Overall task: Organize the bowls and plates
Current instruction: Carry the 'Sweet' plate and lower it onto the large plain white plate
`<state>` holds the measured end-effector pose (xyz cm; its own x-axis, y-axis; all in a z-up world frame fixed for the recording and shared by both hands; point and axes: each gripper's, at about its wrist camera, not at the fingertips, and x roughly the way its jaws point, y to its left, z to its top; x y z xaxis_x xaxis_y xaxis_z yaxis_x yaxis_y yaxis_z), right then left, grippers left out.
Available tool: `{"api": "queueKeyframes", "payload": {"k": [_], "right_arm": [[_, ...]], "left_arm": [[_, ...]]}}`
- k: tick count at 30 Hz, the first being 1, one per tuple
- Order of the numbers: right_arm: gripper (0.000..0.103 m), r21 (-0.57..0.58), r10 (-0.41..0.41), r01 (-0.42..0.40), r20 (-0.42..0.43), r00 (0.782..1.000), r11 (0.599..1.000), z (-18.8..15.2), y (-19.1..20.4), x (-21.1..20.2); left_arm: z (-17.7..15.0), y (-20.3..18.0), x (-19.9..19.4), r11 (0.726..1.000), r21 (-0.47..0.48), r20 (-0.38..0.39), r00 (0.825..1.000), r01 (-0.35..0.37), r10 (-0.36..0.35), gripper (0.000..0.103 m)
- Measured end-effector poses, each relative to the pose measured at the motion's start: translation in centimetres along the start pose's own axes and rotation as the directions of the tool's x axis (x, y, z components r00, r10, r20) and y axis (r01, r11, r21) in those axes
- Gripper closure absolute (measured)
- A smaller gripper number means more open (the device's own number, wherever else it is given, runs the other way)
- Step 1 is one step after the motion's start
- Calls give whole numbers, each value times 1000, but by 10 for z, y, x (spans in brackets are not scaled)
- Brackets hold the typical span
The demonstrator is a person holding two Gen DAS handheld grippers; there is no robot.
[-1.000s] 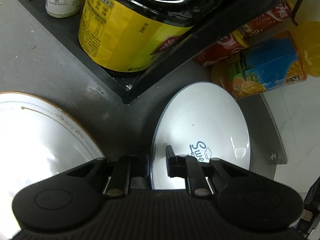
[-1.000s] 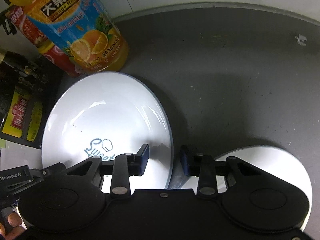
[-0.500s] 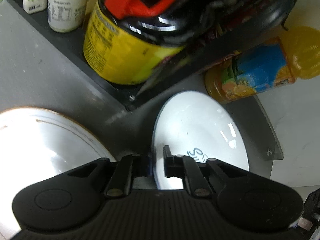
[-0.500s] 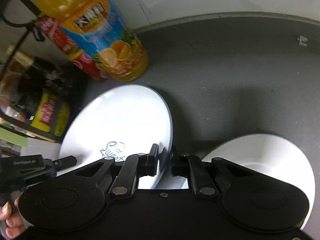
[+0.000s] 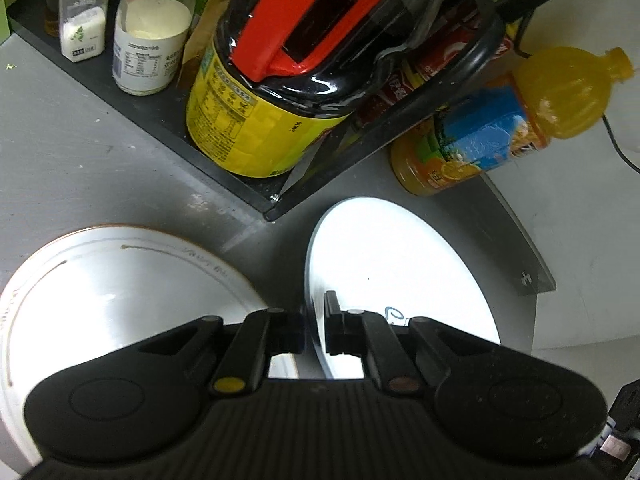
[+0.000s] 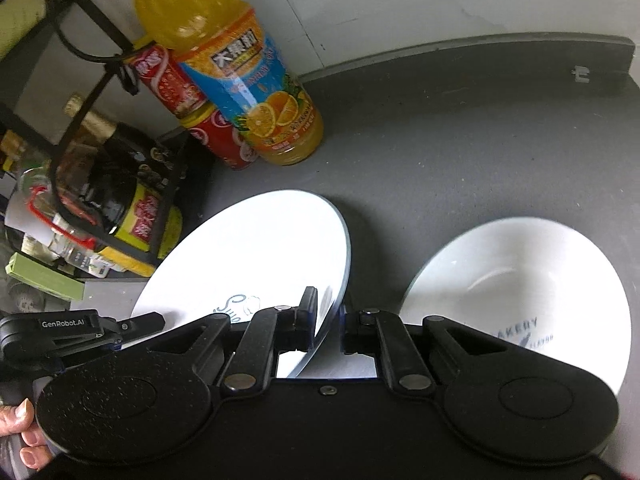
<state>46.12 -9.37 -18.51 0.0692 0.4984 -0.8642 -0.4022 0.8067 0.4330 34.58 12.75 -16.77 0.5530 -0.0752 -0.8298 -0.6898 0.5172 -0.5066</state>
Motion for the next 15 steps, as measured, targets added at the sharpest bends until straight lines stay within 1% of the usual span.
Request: {"api": "queueKeyframes", "payload": {"k": [9, 15], "right_arm": [[92, 2, -4, 4, 50, 999, 1000, -33, 24, -24], [92, 3, -2, 2, 57, 998, 1000, -59, 42, -35]], "left_arm": [[-14, 21, -36, 999, 39, 10, 999, 36, -37, 97], [-26, 41, -59, 998, 48, 19, 999, 43, -44, 97]]}}
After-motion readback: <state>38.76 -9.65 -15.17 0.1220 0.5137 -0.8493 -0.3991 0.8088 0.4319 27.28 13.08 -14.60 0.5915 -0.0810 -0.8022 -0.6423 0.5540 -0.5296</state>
